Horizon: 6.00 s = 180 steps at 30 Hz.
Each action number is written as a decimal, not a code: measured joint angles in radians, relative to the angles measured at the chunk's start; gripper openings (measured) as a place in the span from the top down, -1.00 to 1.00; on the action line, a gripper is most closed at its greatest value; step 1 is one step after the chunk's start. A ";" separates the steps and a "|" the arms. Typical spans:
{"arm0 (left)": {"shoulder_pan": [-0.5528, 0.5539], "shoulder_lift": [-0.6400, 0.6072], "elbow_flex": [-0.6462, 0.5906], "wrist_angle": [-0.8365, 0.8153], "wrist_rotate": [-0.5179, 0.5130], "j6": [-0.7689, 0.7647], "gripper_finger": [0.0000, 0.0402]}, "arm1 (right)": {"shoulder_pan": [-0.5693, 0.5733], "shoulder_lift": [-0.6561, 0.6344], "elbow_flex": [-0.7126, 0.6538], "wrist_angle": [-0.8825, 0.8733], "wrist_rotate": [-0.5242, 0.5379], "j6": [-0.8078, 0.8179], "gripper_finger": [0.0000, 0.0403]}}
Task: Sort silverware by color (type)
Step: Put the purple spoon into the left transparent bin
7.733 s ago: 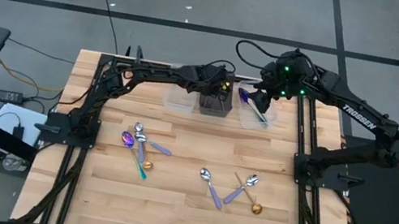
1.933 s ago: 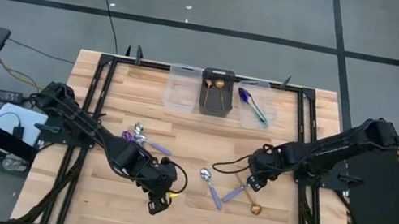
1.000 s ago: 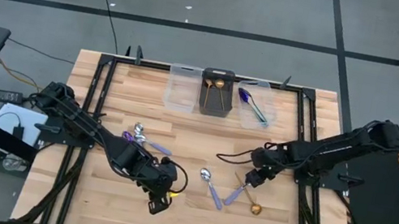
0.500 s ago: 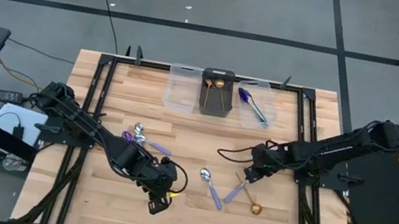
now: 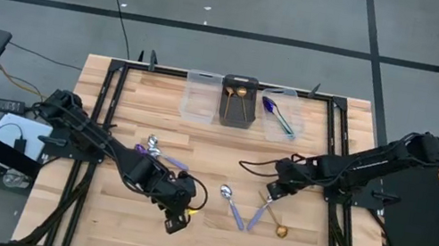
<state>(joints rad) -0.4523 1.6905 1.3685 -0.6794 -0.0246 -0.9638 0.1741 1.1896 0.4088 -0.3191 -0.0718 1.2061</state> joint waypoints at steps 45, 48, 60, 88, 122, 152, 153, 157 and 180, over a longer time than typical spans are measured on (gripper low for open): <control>0.334 0.075 -0.001 0.477 -0.032 -0.038 0.04 | -0.066 -0.293 -0.002 0.543 0.426 -0.268 0.93; 0.333 0.079 -0.002 0.479 -0.032 -0.042 0.04 | -0.083 -0.293 -0.002 0.578 0.389 -0.273 0.93; 0.344 0.079 -0.002 0.484 -0.045 -0.044 0.64 | -0.087 -0.293 -0.002 0.589 0.359 -0.287 0.92; 0.420 0.079 -0.001 0.486 -0.021 -0.039 0.78 | -0.184 -0.331 -0.001 0.621 0.239 -0.282 0.13; 0.652 0.066 -0.001 0.438 -0.109 -0.061 0.78 | -0.403 -0.357 0.000 0.574 -0.164 -0.422 0.12; 0.947 0.095 -0.001 0.079 -0.153 0.277 0.78 | -0.504 -0.357 0.000 0.446 -0.198 -0.458 -0.12; 0.948 0.108 -0.001 0.081 -0.156 0.284 0.78 | -0.504 -0.357 0.000 0.445 -0.193 -0.455 -0.12; 0.949 0.159 -0.001 0.074 -0.172 0.296 0.78 | -0.504 -0.357 0.000 0.443 -0.187 -0.443 -0.13; 0.951 0.320 -0.002 0.056 -0.202 0.322 0.75 | -0.502 -0.357 -0.001 0.423 -0.190 -0.386 -0.12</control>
<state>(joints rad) 0.4992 2.0107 1.3670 -0.6232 -0.2263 -0.6417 -0.3283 0.8326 0.4080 0.1036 -0.2619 0.8200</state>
